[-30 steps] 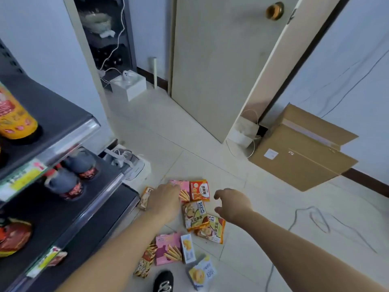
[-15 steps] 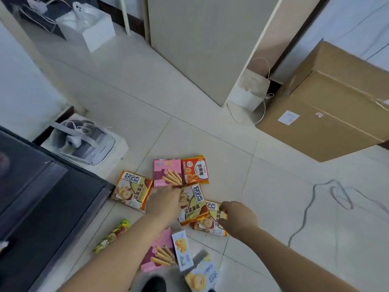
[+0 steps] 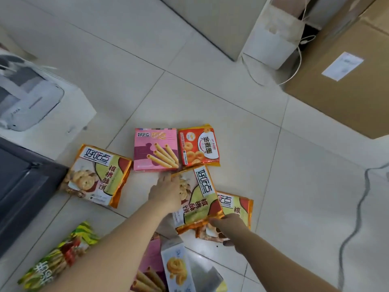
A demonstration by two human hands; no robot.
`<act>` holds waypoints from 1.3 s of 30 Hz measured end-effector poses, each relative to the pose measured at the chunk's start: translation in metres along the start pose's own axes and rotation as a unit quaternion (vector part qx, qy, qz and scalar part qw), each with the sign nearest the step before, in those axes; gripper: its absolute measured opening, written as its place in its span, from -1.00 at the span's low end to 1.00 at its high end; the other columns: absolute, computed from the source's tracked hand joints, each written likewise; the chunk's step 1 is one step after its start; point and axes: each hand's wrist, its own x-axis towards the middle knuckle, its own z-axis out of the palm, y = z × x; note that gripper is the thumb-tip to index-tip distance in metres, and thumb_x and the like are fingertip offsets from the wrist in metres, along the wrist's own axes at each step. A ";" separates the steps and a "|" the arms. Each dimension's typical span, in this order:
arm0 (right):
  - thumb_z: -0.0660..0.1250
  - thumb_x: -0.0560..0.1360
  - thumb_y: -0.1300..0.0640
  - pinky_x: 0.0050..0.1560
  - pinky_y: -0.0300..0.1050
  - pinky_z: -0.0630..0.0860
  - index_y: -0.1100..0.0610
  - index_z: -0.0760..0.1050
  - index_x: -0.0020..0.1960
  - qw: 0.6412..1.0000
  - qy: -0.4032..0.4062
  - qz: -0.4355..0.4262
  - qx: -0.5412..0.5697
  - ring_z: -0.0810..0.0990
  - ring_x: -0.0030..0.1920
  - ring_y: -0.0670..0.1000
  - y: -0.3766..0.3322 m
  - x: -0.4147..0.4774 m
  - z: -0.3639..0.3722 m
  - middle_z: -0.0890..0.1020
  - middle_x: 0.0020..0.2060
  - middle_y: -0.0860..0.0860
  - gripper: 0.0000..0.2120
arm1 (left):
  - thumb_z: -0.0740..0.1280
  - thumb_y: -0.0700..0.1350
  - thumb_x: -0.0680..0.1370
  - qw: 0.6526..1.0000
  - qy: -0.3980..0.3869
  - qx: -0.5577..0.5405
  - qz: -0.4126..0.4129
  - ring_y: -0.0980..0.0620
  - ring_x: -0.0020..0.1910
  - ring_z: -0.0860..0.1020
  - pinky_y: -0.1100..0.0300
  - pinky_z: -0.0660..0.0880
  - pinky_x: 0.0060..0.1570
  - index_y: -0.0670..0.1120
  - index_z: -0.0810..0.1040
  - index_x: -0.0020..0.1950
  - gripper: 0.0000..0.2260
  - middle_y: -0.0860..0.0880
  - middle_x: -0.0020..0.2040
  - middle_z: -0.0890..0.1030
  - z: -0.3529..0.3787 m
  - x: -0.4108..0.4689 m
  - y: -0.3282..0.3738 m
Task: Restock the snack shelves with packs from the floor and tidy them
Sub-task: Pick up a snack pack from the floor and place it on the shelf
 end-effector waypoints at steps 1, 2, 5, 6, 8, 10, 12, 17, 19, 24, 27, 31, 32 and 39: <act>0.37 0.50 0.09 0.08 0.06 0.57 0.19 0.50 -0.13 0.999 -0.010 0.014 0.031 0.60 -0.01 0.15 0.000 0.011 0.004 0.62 -0.03 0.20 -0.83 | 0.32 -0.13 0.53 1.000 -0.007 0.000 -0.002 -0.15 0.52 0.12 -0.11 0.33 0.37 -0.04 0.07 0.55 -0.34 -0.09 0.55 0.09 0.009 0.014 -0.002; 0.37 0.50 0.10 0.10 0.06 0.55 0.18 0.48 -0.13 0.998 -0.019 0.025 0.061 0.58 -0.01 0.14 -0.001 0.021 0.006 0.61 -0.03 0.19 -0.85 | 0.31 -0.14 0.54 1.000 -0.008 -0.004 0.000 -0.15 0.54 0.04 -0.12 0.27 0.42 -0.06 -0.01 0.57 -0.30 -0.08 0.58 0.01 0.015 0.026 -0.002; 0.34 0.52 0.19 -0.16 -0.07 0.49 0.24 0.45 -0.10 0.984 -0.036 0.045 0.166 0.50 -0.19 0.07 -0.002 0.047 0.014 0.54 -0.19 0.14 -0.88 | 0.31 -0.15 0.53 0.998 -0.004 -0.052 0.018 -0.16 0.52 0.11 -0.09 0.24 0.44 -0.08 -0.05 0.58 -0.27 -0.09 0.58 0.01 0.022 0.051 -0.002; 0.32 0.52 0.23 -0.23 -0.11 0.45 0.24 0.45 -0.08 0.977 -0.033 0.046 0.204 0.49 -0.23 0.06 -0.003 0.053 0.017 0.53 -0.22 0.14 -0.92 | 0.29 -0.13 0.55 0.997 -0.007 -0.072 0.014 -0.16 0.51 0.15 -0.05 0.24 0.45 -0.09 -0.02 0.58 -0.31 -0.12 0.56 0.06 0.024 0.057 -0.002; 0.28 0.51 0.30 -0.32 -0.15 0.37 0.26 0.46 -0.05 0.964 -0.006 0.044 0.262 0.46 -0.29 0.06 -0.006 0.060 0.019 0.51 -0.25 0.14 -0.97 | 0.22 -0.08 0.59 0.994 -0.044 -0.103 -0.016 -0.17 0.46 0.24 0.01 0.28 0.42 -0.11 0.11 0.55 -0.44 -0.18 0.51 0.19 0.025 0.062 -0.004; 0.25 0.49 0.30 -0.31 -0.15 0.33 0.24 0.49 -0.03 0.962 0.040 0.028 0.269 0.45 -0.27 0.07 -0.009 0.059 0.015 0.53 -0.24 0.13 -0.92 | 0.19 -0.01 0.60 0.986 -0.073 -0.148 -0.038 -0.13 0.32 0.43 0.04 0.41 0.30 -0.08 0.32 0.46 -0.57 -0.17 0.39 0.41 0.025 0.059 -0.010; 0.24 0.51 0.25 -0.23 -0.15 0.45 0.13 0.53 -0.02 0.961 0.069 -0.003 0.269 0.55 -0.20 0.06 -0.014 0.050 0.006 0.63 -0.18 0.08 -0.89 | 0.16 -0.01 0.62 0.976 -0.053 -0.209 -0.041 -0.10 0.19 0.53 0.07 0.48 0.19 -0.08 0.48 0.31 -0.68 -0.13 0.25 0.55 0.019 0.047 -0.012; 0.19 0.61 0.17 0.00 0.10 0.64 0.02 0.48 0.17 0.963 0.097 -0.068 0.243 0.67 -0.07 0.08 -0.034 -0.009 -0.021 0.68 -0.07 0.01 -0.82 | 0.15 -0.05 0.64 0.939 0.028 -0.339 -0.055 -0.06 0.21 0.51 0.09 0.46 0.17 0.04 0.50 0.30 -0.73 -0.03 0.29 0.51 -0.031 -0.014 0.000; 0.18 0.62 0.17 -0.03 0.07 0.64 0.05 0.47 0.21 0.962 0.108 -0.102 0.231 0.68 -0.09 0.07 -0.045 -0.046 -0.030 0.67 -0.09 0.00 -0.79 | 0.14 -0.06 0.65 0.933 0.042 -0.352 -0.069 -0.06 0.26 0.48 0.13 0.45 0.11 0.04 0.43 0.37 -0.70 -0.04 0.33 0.48 -0.062 -0.049 0.008; 0.16 0.62 0.13 -0.11 0.10 0.66 0.00 0.46 0.24 0.961 0.117 -0.149 0.203 0.69 -0.22 0.03 -0.082 -0.152 -0.051 0.68 -0.18 -0.04 -0.78 | 0.16 -0.14 0.64 0.908 0.094 -0.395 -0.101 -0.08 0.22 0.50 0.11 0.46 0.13 -0.05 0.43 0.36 -0.71 -0.07 0.28 0.52 -0.146 -0.149 0.016; 0.17 0.62 0.07 -0.11 0.15 0.65 -0.11 0.46 0.23 0.963 0.114 -0.178 0.170 0.70 -0.22 0.06 -0.108 -0.224 -0.063 0.70 -0.20 -0.07 -0.77 | 0.20 -0.16 0.63 0.880 0.127 -0.442 -0.121 -0.07 0.20 0.53 0.03 0.50 0.18 -0.08 0.47 0.33 -0.73 -0.04 0.23 0.54 -0.201 -0.212 0.017; 0.17 0.54 -0.02 -0.06 0.16 0.63 -0.32 0.44 0.14 0.957 0.112 -0.243 0.112 0.67 -0.16 0.08 -0.136 -0.310 -0.075 0.68 -0.10 -0.07 -0.75 | 0.18 -0.22 0.62 0.844 0.172 -0.489 -0.136 -0.04 0.02 0.58 0.02 0.54 0.10 -0.06 0.53 0.18 -0.79 0.08 -0.03 0.52 -0.273 -0.301 0.023; 0.16 0.51 -0.08 -0.07 0.11 0.63 -0.35 0.42 0.19 0.955 0.110 -0.260 0.094 0.67 -0.14 0.09 -0.142 -0.332 -0.077 0.66 -0.03 -0.04 -0.71 | 0.18 -0.23 0.61 0.837 0.177 -0.497 -0.143 -0.03 -0.02 0.59 0.02 0.55 0.08 -0.01 0.53 0.10 -0.81 0.07 -0.05 0.54 -0.287 -0.323 0.024; 0.15 0.53 -0.03 -0.07 0.09 0.62 -0.32 0.43 0.20 0.927 0.079 -0.368 -0.001 0.66 -0.12 0.06 -0.173 -0.472 -0.087 0.64 0.00 -0.01 -0.70 | 0.20 -0.23 0.58 0.770 0.266 -0.547 -0.192 0.08 -0.20 0.59 0.15 0.54 -0.14 0.05 0.57 -0.01 -0.78 0.07 -0.08 0.64 -0.358 -0.464 0.029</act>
